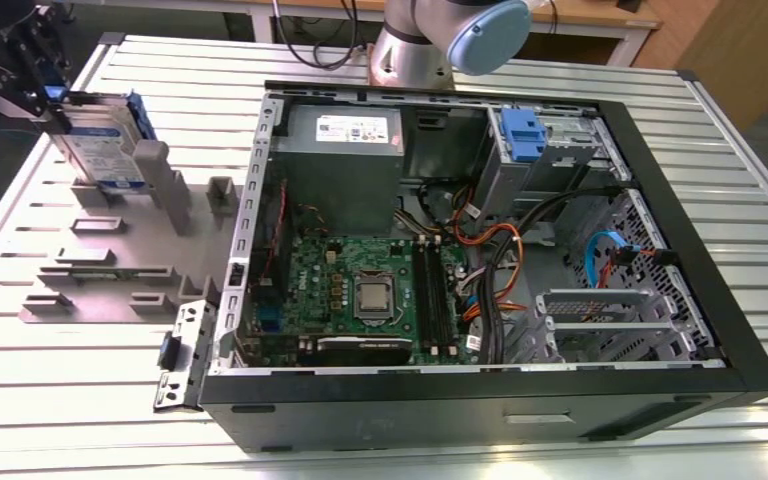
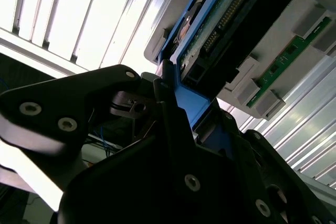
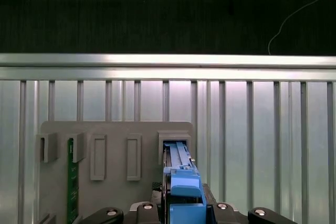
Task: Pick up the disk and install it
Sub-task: 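Pick up the disk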
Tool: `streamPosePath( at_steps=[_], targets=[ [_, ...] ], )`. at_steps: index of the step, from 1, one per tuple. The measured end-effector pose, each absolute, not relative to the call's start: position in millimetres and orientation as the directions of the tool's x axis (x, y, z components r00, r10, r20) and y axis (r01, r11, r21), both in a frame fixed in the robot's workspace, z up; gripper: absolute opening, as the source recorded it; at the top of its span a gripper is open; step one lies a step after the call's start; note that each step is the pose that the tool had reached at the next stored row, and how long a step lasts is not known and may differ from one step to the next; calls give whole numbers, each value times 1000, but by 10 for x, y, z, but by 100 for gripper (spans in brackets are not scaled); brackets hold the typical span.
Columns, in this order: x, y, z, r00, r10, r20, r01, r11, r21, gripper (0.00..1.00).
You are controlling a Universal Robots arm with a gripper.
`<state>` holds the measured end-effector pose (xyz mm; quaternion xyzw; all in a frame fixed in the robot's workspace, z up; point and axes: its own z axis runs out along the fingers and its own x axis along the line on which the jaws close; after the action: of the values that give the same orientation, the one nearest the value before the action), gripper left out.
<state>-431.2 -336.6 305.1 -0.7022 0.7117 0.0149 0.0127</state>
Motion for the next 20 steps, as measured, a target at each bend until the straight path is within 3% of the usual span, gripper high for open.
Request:
streamPosePath(
  at_steps=[20],
  targets=[
    [-4312,-3366,3117,-13,-999,-39,-1000,13,3,37]
  ],
)
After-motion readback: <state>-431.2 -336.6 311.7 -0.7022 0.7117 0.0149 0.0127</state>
